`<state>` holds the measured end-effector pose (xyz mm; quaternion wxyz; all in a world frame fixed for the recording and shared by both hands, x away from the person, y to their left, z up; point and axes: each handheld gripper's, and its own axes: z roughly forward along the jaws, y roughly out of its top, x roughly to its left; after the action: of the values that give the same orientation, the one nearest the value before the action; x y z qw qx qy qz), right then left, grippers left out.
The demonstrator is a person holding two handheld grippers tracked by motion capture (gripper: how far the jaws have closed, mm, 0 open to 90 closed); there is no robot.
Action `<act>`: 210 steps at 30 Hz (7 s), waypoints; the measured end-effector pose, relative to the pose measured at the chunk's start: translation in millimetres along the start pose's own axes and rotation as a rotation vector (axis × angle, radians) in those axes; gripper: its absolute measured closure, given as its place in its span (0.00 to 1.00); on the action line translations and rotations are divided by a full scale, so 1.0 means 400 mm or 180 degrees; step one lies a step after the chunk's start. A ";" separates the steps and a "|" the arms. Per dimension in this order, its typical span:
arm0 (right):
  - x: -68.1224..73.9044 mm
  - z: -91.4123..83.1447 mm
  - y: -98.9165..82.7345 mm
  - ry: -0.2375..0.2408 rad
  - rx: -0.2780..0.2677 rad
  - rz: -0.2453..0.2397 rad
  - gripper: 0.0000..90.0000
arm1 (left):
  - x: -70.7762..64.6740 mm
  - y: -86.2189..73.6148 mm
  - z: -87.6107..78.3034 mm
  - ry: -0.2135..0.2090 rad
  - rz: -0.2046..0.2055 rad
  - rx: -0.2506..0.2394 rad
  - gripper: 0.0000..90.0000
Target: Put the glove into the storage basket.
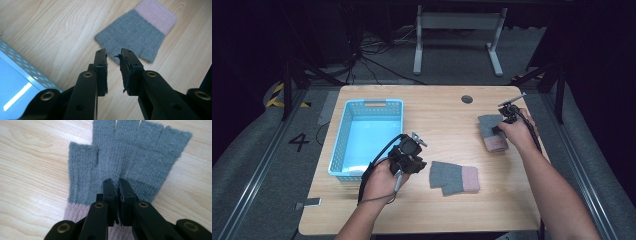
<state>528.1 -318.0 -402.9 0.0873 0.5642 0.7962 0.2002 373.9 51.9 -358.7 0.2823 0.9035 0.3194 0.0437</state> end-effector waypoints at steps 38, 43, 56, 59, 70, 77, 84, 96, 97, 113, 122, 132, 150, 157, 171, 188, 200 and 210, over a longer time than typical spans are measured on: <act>0.244 -0.192 -0.125 0.0610 -0.0218 -0.1378 0.95 | -0.027 0.010 -0.006 0.0003 0.0090 0.0002 0.83; 0.270 -0.172 -0.144 0.0710 -0.0152 -0.1475 0.95 | -0.027 0.008 -0.004 -0.0019 0.0102 0.0021 0.82; 0.325 -0.131 -0.180 0.0877 0.0044 -0.1809 0.95 | -0.021 0.005 0.003 -0.0116 0.0086 0.0039 0.80; 0.336 -0.122 -0.186 0.0921 0.0095 -0.1838 0.95 | -0.020 0.005 0.004 -0.0128 0.0087 0.0045 0.80; 0.376 -0.071 -0.206 0.0980 0.0247 -0.2026 0.94 | -0.026 0.005 0.020 -0.0107 0.0239 -0.0092 0.78; 0.381 -0.056 -0.217 0.0941 0.0217 -0.2052 0.85 | -0.019 0.006 0.032 -0.0182 0.0084 -0.0080 0.76; 0.376 -0.093 -0.231 0.0978 0.0012 -0.1931 0.77 | -0.015 0.005 0.041 -0.0331 0.0054 0.0017 0.77; 0.292 -0.139 -0.287 0.0864 -0.0218 -0.1626 0.75 | -0.027 0.010 0.069 -0.0425 0.0068 0.0055 0.76; 0.284 -0.142 -0.294 0.0857 -0.0234 -0.1591 0.75 | -0.026 0.009 0.076 -0.0419 0.0052 0.0064 0.76; 0.221 -0.151 -0.369 0.0631 -0.0059 -0.1553 0.76 | -0.027 0.019 0.126 -0.0424 0.0055 0.0229 0.76; 0.229 -0.123 -0.389 0.0683 0.0091 -0.1609 0.75 | -0.021 0.024 0.158 -0.0439 0.0015 0.0328 0.70; 0.242 -0.101 -0.398 0.0704 0.0134 -0.1656 0.76 | -0.021 0.033 0.200 -0.0287 0.0131 0.0416 0.67; 0.248 -0.092 -0.403 0.0695 0.0110 -0.1693 0.78 | -0.034 0.048 0.250 -0.0290 0.0190 0.0559 0.65; 0.258 -0.088 -0.405 0.0669 0.0118 -0.1700 0.78 | -0.033 0.051 0.252 -0.0297 0.0155 0.0552 0.71; 0.264 -0.091 -0.405 0.0639 0.0115 -0.1697 0.78 | -0.052 0.060 0.231 -0.0111 0.0284 0.0519 0.96; 0.251 -0.106 -0.394 0.0646 -0.0051 -0.1710 0.81 | -0.059 0.064 0.233 -0.0073 0.0327 0.0558 0.97; 0.258 -0.140 -0.390 0.0602 -0.0178 -0.1678 0.96 | -0.073 0.066 0.195 -0.0098 0.0369 0.0456 0.98; 0.238 -0.176 -0.361 0.0624 -0.0329 -0.1554 0.96 | -0.095 0.053 0.136 -0.0125 0.0377 0.0397 0.98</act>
<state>344.7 -285.4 -391.3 0.0842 0.3281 0.9021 0.2673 369.6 -10.6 -389.0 0.2287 0.9373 0.2619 0.0226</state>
